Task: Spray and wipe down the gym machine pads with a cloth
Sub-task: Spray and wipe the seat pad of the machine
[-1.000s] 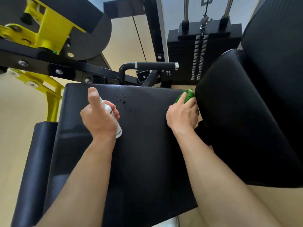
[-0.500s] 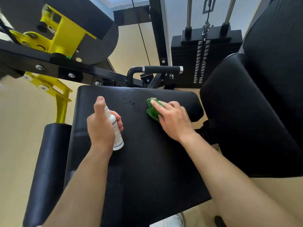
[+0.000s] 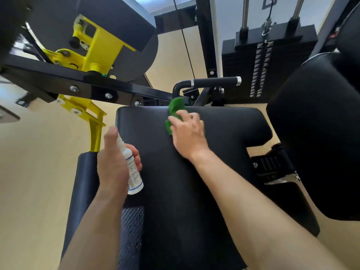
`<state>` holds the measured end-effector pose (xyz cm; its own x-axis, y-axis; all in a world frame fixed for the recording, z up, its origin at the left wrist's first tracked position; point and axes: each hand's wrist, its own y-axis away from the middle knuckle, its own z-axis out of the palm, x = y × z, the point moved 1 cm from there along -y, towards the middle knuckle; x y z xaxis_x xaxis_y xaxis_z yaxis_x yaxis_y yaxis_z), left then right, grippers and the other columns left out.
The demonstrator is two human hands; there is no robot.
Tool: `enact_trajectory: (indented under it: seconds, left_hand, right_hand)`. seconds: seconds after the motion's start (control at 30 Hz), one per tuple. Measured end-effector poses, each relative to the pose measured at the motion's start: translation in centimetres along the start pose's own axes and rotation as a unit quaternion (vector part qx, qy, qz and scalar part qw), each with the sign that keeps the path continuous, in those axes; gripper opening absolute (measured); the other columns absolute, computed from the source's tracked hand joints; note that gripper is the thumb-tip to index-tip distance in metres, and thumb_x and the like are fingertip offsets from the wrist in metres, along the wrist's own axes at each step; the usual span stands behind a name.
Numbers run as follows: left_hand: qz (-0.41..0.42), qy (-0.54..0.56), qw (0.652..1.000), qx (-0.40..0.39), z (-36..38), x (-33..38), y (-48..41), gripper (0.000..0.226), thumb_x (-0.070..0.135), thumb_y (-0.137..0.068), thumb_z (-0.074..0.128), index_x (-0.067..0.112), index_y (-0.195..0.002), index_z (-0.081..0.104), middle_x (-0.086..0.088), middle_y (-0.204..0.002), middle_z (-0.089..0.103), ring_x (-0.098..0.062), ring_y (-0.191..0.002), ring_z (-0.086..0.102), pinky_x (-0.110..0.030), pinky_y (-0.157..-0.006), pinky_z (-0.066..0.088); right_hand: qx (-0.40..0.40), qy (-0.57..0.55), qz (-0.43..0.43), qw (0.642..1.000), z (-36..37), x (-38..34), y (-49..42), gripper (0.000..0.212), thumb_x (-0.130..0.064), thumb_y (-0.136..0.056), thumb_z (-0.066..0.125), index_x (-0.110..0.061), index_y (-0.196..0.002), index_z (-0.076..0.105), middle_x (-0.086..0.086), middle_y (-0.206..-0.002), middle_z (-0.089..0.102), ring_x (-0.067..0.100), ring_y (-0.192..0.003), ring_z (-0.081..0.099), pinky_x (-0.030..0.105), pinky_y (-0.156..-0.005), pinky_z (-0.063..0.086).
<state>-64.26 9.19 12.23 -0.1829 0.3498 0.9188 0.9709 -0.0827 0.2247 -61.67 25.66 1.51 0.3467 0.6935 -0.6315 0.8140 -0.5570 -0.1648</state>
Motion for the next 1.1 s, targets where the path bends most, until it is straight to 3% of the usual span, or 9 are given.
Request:
enact_trajectory:
  seconds: [0.13, 0.23, 0.4, 0.5, 0.63, 0.8, 0.93, 1.1]
  left_hand:
    - [-0.009, -0.045, 0.999, -0.007, 0.7, 0.4, -0.4, 0.068, 0.066, -0.099, 0.047, 0.009, -0.064, 0.062, -0.004, -0.050, 0.060, -0.020, -0.049, 0.056, -0.034, -0.059, 0.049]
    - [-0.026, -0.097, 0.992, -0.080, 2.0, 1.0, -0.7, 0.070, 0.069, -0.096, 0.050, 0.010, -0.061, 0.064, -0.006, -0.052, 0.060, -0.020, -0.045, 0.055, -0.034, -0.057, 0.048]
    - [-0.001, -0.187, 0.975, -0.119, 2.8, 2.0, -1.6, 0.073, 0.069, -0.098, 0.050, 0.008, -0.062, 0.066, -0.007, -0.056, 0.064, -0.021, -0.051, 0.059, -0.037, -0.064, 0.050]
    - [-0.003, -0.203, 0.973, -0.110, 2.5, 2.2, -2.5, 0.067, 0.060, -0.100, 0.049, 0.008, -0.059, 0.062, -0.006, -0.054, 0.062, -0.021, -0.051, 0.057, -0.038, -0.064, 0.049]
    - [0.006, -0.255, 0.962, -0.098, 2.2, 1.6, -2.8, 0.064, 0.053, -0.100, 0.047, 0.007, -0.056, 0.061, -0.006, -0.052, 0.062, -0.022, -0.052, 0.057, -0.040, -0.068, 0.050]
    - [-0.004, -0.225, 0.971, -0.087, -0.4, 1.2, -2.6, 0.072, 0.063, -0.101, 0.049, 0.006, -0.058, 0.062, -0.007, -0.051, 0.060, -0.024, -0.052, 0.056, -0.039, -0.066, 0.048]
    - [0.027, -0.194, 0.980, -0.019, -2.8, 1.8, -3.2, 0.073, 0.063, -0.100, 0.050, 0.003, -0.060, 0.063, -0.008, -0.048, 0.058, -0.027, -0.050, 0.055, -0.041, -0.066, 0.048]
    - [0.019, -0.132, 0.991, 0.024, -5.4, 2.0, -4.6, 0.072, 0.067, -0.092, 0.052, 0.004, -0.061, 0.061, -0.014, -0.055, 0.057, -0.031, -0.051, 0.051, -0.041, -0.067, 0.047]
  right_hand:
    - [-0.058, -0.076, -0.168, 0.981, -1.0, -1.2, 6.7, 0.033, -0.021, -0.092, 0.063, -0.026, -0.124, 0.069, -0.002, -0.134, 0.058, 0.030, -0.116, 0.049, 0.049, -0.093, 0.046]
    - [-0.091, -0.109, -0.210, 0.967, -2.8, 0.9, 11.5, 0.032, -0.028, -0.091, 0.065, -0.030, -0.123, 0.069, -0.007, -0.132, 0.060, 0.022, -0.117, 0.052, 0.043, -0.098, 0.047]
    - [-0.006, -0.048, -0.059, 0.997, -5.5, 7.9, 13.4, 0.040, -0.030, -0.090, 0.070, -0.027, -0.130, 0.066, -0.003, -0.127, 0.061, 0.024, -0.110, 0.053, 0.045, -0.096, 0.051]
    - [0.005, -0.010, 0.040, 0.999, -6.1, 9.6, 12.6, 0.043, -0.026, -0.090, 0.071, -0.024, -0.132, 0.065, 0.003, -0.128, 0.059, 0.029, -0.111, 0.050, 0.049, -0.097, 0.050]
    - [-0.002, -0.047, 0.069, 0.997, -5.7, 8.7, 9.2, 0.040, -0.023, -0.093, 0.069, -0.021, -0.133, 0.064, 0.005, -0.130, 0.055, 0.031, -0.115, 0.047, 0.047, -0.101, 0.045]
    - [0.011, -0.104, 0.106, 0.989, -2.7, 2.7, -0.2, 0.055, -0.029, -0.099, 0.059, -0.020, -0.150, 0.041, 0.007, -0.144, 0.048, 0.032, -0.126, 0.042, 0.046, -0.109, 0.035]
    - [-0.052, -0.051, -0.011, 0.997, 0.9, -5.3, -2.9, 0.047, -0.024, -0.097, 0.053, -0.026, -0.144, 0.047, 0.002, -0.146, 0.045, 0.033, -0.125, 0.038, 0.047, -0.103, 0.035]
    - [-0.123, -0.093, -0.240, 0.958, 0.6, -5.4, 7.6, 0.047, -0.026, -0.098, 0.055, -0.030, -0.144, 0.047, -0.006, -0.145, 0.043, 0.028, -0.127, 0.036, 0.042, -0.105, 0.032]
